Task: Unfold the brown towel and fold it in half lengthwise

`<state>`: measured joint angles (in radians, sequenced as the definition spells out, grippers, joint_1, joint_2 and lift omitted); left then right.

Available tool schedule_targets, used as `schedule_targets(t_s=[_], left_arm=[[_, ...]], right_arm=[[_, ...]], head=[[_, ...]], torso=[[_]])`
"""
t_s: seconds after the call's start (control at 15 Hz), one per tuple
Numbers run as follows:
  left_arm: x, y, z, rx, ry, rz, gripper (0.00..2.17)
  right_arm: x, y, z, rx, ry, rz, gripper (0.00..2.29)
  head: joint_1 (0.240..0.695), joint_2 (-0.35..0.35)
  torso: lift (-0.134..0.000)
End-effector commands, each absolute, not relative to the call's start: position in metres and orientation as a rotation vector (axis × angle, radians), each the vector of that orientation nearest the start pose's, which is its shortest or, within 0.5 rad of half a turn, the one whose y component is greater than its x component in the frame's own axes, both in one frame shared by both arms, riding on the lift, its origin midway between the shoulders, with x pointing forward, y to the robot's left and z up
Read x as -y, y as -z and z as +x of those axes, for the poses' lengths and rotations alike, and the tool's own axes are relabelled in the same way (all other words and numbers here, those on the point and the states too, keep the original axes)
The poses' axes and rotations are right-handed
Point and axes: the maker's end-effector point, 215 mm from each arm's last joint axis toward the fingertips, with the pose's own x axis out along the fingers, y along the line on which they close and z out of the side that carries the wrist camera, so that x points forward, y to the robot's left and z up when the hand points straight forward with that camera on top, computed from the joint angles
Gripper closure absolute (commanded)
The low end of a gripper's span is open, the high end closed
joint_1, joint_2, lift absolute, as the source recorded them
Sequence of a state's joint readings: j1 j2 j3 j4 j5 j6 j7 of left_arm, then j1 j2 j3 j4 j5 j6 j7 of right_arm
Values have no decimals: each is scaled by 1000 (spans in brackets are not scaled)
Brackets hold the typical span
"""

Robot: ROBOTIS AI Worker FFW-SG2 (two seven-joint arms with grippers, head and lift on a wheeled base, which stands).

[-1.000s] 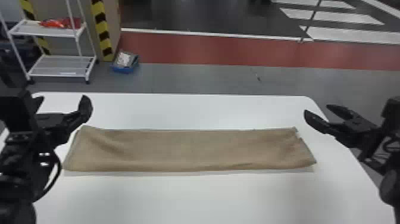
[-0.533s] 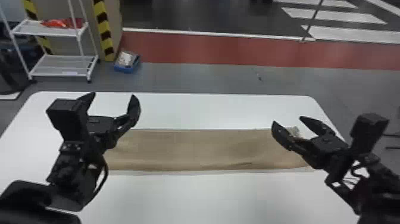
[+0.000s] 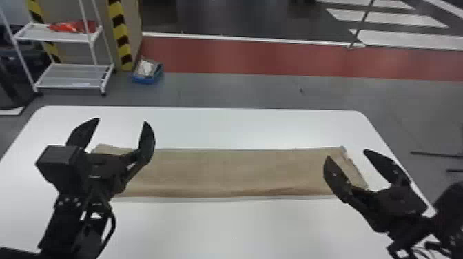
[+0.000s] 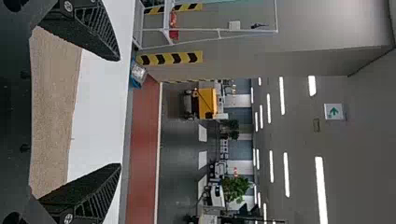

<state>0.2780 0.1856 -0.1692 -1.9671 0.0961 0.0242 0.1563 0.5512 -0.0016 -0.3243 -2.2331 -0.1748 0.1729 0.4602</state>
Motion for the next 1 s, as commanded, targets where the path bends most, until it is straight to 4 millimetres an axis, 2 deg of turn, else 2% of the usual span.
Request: schedule_targets(t_s=[0.0, 0.13, 0.27, 0.53, 0.93], left_arm=[[-199, 316, 491, -34, 68, 41, 36], [-199, 327, 476, -69, 73, 43, 36], [-196, 329, 467, -73, 78, 38, 36], [-201, 303, 462, 23, 34, 19, 36], [-201, 298, 460, 56, 29, 17, 36]], right_arm=[[290, 290, 409, -12, -207, 24, 80], [282, 291, 408, -11, -219, 41, 83], [276, 293, 412, -14, -199, 37, 83], [261, 288, 418, 7, -173, 60, 83], [256, 283, 414, 33, -179, 55, 83]], head=[[695, -126], [695, -116], [695, -110], [695, -94], [695, -73]], torso=[[-106], [-106], [-106], [-106], [-106]])
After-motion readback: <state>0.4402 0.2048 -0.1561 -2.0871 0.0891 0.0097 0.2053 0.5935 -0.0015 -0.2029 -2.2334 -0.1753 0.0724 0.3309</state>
